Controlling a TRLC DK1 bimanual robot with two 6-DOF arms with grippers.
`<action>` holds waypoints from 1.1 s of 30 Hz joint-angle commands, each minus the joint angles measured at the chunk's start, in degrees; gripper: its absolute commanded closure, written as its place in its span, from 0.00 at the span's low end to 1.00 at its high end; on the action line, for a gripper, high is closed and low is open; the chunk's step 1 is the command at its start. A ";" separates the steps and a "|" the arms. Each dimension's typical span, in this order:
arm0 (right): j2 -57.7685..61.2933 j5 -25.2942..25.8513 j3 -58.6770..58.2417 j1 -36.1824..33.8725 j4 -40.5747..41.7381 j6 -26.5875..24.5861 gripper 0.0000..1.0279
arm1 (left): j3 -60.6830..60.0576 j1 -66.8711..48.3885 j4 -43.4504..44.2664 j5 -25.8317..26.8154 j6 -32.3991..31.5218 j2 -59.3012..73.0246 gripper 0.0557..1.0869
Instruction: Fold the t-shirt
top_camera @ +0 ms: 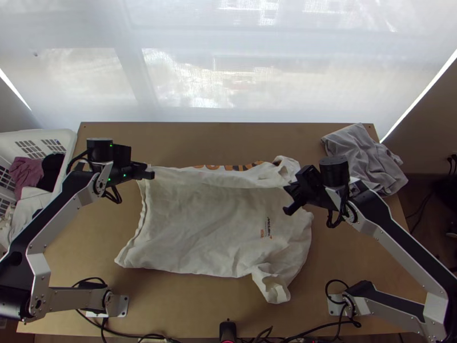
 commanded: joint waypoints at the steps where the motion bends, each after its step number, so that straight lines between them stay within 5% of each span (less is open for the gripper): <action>1: -3.97 -0.03 -4.42 1.44 -1.22 -0.05 0.97 | -3.19 -0.32 0.01 0.01 -0.26 -2.94 0.97; 33: -10.82 -0.03 -14.09 2.59 -4.12 0.13 0.97 | -18.13 -1.55 2.74 -0.08 -0.09 -11.47 0.97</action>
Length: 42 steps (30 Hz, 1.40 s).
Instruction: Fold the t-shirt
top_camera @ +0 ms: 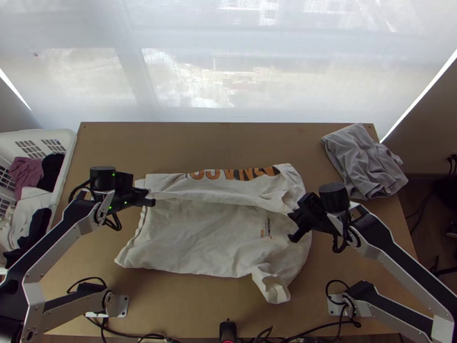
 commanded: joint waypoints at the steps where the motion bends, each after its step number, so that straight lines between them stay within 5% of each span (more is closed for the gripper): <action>1: -1.64 0.01 -0.67 0.25 -1.54 0.28 0.97 | -1.41 0.02 -0.34 -0.06 0.02 -1.61 0.97; 13: -2.00 0.01 -4.97 1.13 -0.48 0.10 0.97 | -5.63 -0.07 0.10 -0.06 -0.07 -2.14 0.97; 16: -1.91 0.01 -4.62 1.66 0.39 0.02 0.83 | -5.72 -0.33 0.18 -0.06 -0.16 -1.87 0.97; 18: -1.82 0.01 -4.18 2.10 0.39 0.02 0.57 | -5.28 -0.68 0.27 0.03 -0.68 -1.52 0.96; 19: -1.64 0.10 -4.01 2.36 0.31 0.10 0.42 | -4.84 -1.03 -0.34 0.03 -0.95 -1.08 0.87; 20: -1.47 0.10 -3.83 2.45 0.13 0.28 0.27 | -4.40 -1.21 -1.22 0.03 -1.21 -0.73 0.68; 22: -1.03 0.10 -3.04 2.80 -1.10 0.37 0.05 | -2.29 -2.26 -5.62 0.38 -1.39 -0.03 0.14; 23: -1.03 0.10 -2.60 3.06 -1.80 0.37 0.05 | -0.79 -2.53 -8.96 0.64 -1.30 0.24 0.05; 34: -6.65 0.37 2.67 2.89 -9.27 -0.25 0.05 | 4.22 0.29 -38.93 2.58 1.34 -15.32 0.05; 42: -7.88 0.37 3.29 3.06 -9.36 0.98 0.05 | -1.14 2.92 -43.94 0.55 5.82 -19.63 0.05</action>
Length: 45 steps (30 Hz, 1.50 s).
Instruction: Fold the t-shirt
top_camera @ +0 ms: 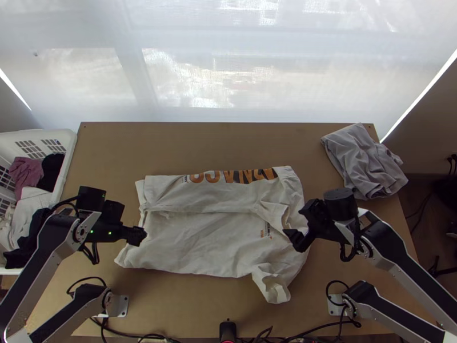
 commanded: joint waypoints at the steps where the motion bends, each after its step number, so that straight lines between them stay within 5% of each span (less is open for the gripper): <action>1: -1.57 0.02 1.24 0.05 -0.93 0.85 0.05 | -1.84 2.71 -5.27 -2.86 3.27 -3.32 0.05; 6: -3.24 0.02 1.59 -0.04 -1.80 1.38 0.05 | 0.18 2.79 -9.93 -9.72 4.58 1.95 0.05; 27: -6.58 0.02 1.50 -0.22 -3.83 2.43 0.05 | -1.84 -1.51 -14.06 -9.80 5.29 11.71 0.17; 34: -6.58 0.02 2.11 -0.22 -4.18 2.43 0.05 | -2.11 -1.78 -12.65 -8.66 5.46 14.35 0.51; 40: -6.67 0.10 2.82 0.05 -5.58 2.26 0.05 | -1.58 -1.60 -10.81 -8.49 5.20 15.40 0.95; 45: -6.75 0.10 4.40 3.39 -11.12 1.64 0.05 | -1.40 -1.51 -10.72 -8.49 5.11 15.23 0.97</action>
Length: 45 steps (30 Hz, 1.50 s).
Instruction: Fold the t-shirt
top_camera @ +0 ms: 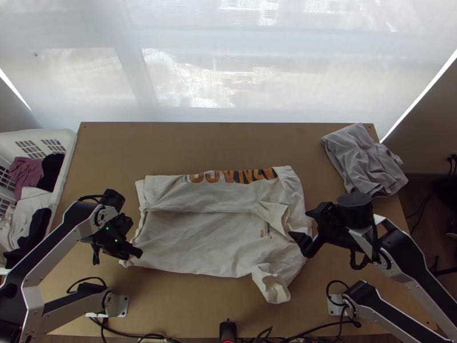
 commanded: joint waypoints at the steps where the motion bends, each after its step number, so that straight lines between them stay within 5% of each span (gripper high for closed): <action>1: -0.37 0.06 1.65 3.92 -6.41 -0.83 0.05 | 0.41 0.08 0.69 0.19 -0.18 0.27 0.97; 15: -4.24 -0.12 -0.64 18.77 -21.70 -2.06 0.05 | 0.32 0.35 0.69 0.19 -0.71 -0.43 0.97; 30: 9.21 -0.29 -0.46 25.01 -8.25 -4.87 0.10 | 1.64 0.70 0.69 0.10 -1.50 0.01 0.97; 45: 13.78 -0.99 2.61 27.38 -6.50 -4.34 0.14 | 2.70 1.05 0.60 0.01 -1.50 0.45 0.97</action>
